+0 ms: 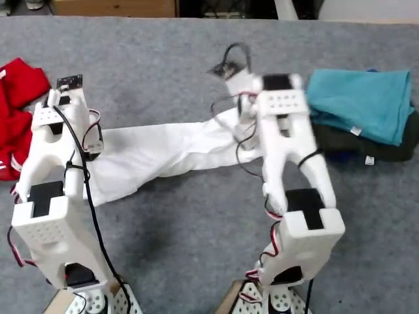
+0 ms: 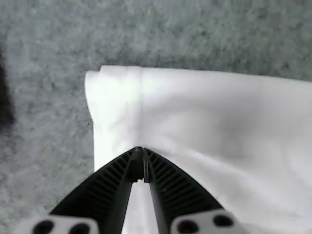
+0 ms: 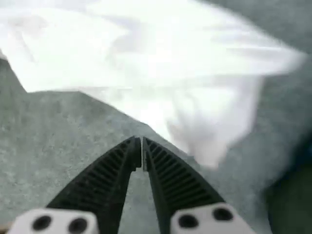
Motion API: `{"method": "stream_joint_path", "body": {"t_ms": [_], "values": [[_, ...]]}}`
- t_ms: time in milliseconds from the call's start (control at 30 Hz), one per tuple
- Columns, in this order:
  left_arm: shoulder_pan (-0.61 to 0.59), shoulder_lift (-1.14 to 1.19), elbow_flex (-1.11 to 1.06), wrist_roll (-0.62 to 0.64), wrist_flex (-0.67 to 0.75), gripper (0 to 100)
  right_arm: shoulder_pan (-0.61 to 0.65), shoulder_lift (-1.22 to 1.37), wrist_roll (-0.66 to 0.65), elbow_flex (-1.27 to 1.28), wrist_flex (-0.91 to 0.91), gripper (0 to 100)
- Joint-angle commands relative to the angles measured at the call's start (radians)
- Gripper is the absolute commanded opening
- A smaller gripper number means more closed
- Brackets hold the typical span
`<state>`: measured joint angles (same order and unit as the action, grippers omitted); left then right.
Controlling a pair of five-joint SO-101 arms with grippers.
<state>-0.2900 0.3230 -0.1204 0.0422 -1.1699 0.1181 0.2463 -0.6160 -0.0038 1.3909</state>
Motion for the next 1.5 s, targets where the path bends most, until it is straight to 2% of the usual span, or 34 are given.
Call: {"method": "stream_joint_path", "body": {"t_ms": [0, 167, 300, 433, 600, 733, 833, 967, 1167, 1300, 1467], "values": [[0.008, -0.046, -0.053, 0.066, 0.095, 3, 0.058, 0.015, 0.029, 0.022, -0.150, 1.5], [0.008, -0.057, -0.180, 0.084, 0.229, 3, 0.064, 0.219, 0.146, -0.196, -0.249, 1.5], [0.004, -0.057, -0.173, 0.084, 0.229, 3, 0.066, 0.386, 0.213, -0.481, -0.222, 1.5], [0.002, -0.057, -0.177, 0.084, 0.229, 3, 0.071, 0.526, 0.336, -0.769, -0.186, 1.5], [0.002, -0.057, -0.177, 0.084, 0.229, 3, 0.083, 0.631, 0.371, -1.082, 0.064, 1.5], [0.001, -0.057, -0.171, 0.077, 0.209, 3, 0.087, 0.671, 0.350, -1.265, 0.388, 1.5], [0.001, -0.058, -0.134, 0.077, 0.140, 3, 0.058, 0.607, 0.331, -1.179, 0.382, 1.5], [-0.016, -0.126, -0.110, 0.075, 0.092, 3, 0.086, 0.435, 0.272, -0.782, 0.374, 1.5], [-0.036, -0.244, -0.150, 0.064, 0.101, 3, 0.052, 0.315, 0.265, -0.260, 0.084, 1.5], [-0.041, -0.259, -0.176, 0.034, 0.103, 3, 0.052, 0.248, 0.235, -0.097, 0.100, 1.5], [-0.131, -0.267, -0.170, 0.034, 0.101, 3, 0.054, 0.056, 0.158, 0.120, 0.112, 1.5]]}}
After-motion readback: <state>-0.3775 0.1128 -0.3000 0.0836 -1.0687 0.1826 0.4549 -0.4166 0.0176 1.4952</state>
